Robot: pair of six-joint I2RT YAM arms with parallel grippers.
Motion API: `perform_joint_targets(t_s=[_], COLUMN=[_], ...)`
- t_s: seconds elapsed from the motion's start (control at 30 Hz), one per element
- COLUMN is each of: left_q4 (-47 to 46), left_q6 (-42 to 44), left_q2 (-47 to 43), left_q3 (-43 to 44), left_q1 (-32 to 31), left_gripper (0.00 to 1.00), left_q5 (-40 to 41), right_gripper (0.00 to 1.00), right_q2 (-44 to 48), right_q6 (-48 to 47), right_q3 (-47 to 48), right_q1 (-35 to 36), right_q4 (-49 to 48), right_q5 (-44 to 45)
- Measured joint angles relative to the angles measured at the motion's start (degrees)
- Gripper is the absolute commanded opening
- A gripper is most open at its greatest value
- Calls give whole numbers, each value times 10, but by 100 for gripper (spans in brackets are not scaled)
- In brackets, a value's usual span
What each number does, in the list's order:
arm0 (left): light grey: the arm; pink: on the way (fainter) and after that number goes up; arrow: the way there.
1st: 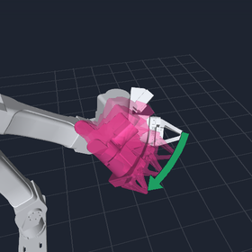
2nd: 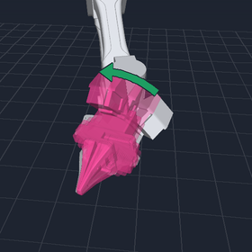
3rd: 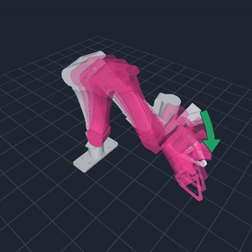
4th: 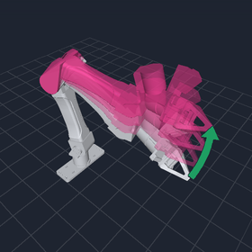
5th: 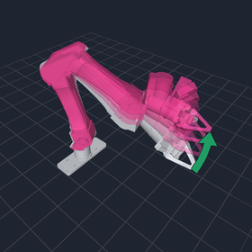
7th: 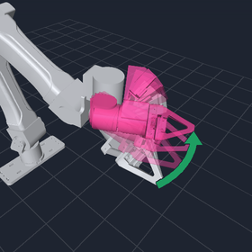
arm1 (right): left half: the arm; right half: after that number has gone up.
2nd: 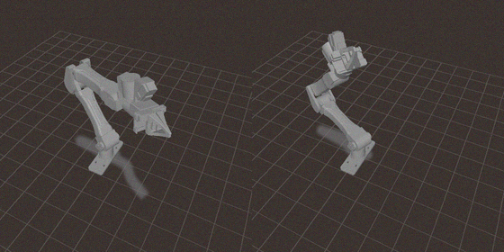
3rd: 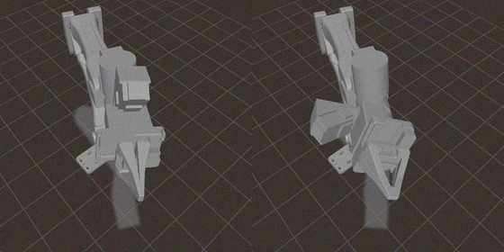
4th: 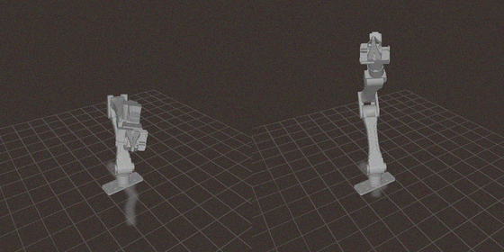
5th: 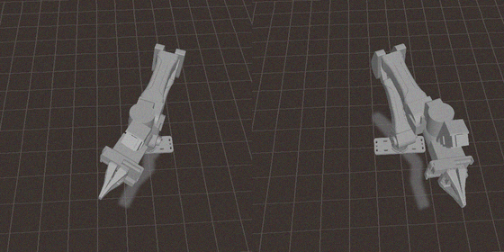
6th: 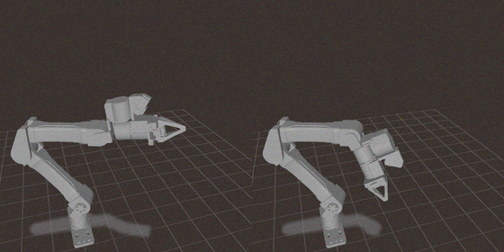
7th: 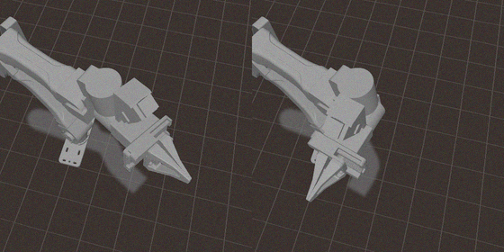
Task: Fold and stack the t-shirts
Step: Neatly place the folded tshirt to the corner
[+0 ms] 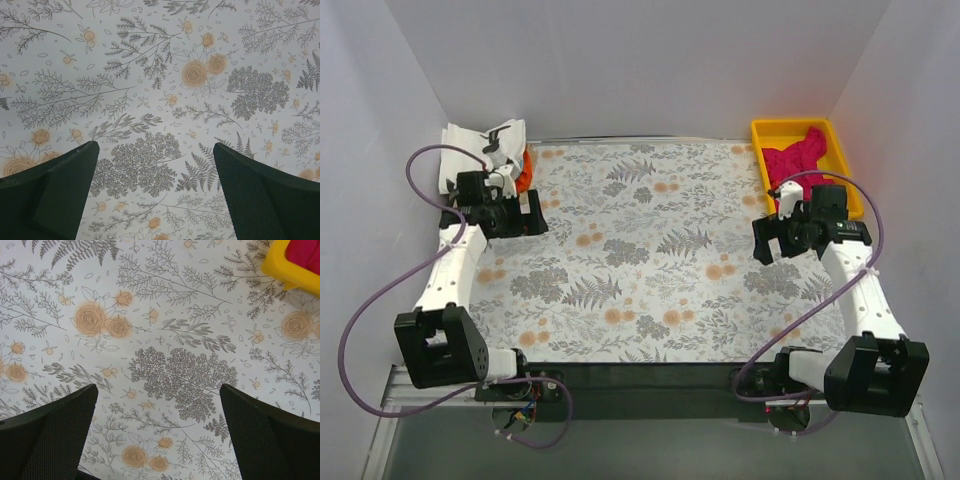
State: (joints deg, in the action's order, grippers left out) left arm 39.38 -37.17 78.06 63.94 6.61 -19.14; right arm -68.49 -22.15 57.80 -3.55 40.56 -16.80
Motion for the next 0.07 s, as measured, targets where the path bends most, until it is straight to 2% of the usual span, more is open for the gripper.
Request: perform_joint_targets(t_s=[0.07], left_q4=[-3], left_q6=[9], left_q2=[-19], left_q3=[-16], left_q1=[0], left_gripper=[93], left_q5=[-2], right_gripper=[98], right_q2=[16], right_q6=[-6], right_q3=[-22], right_q1=[0], right_q4=[1], right_q5=[0])
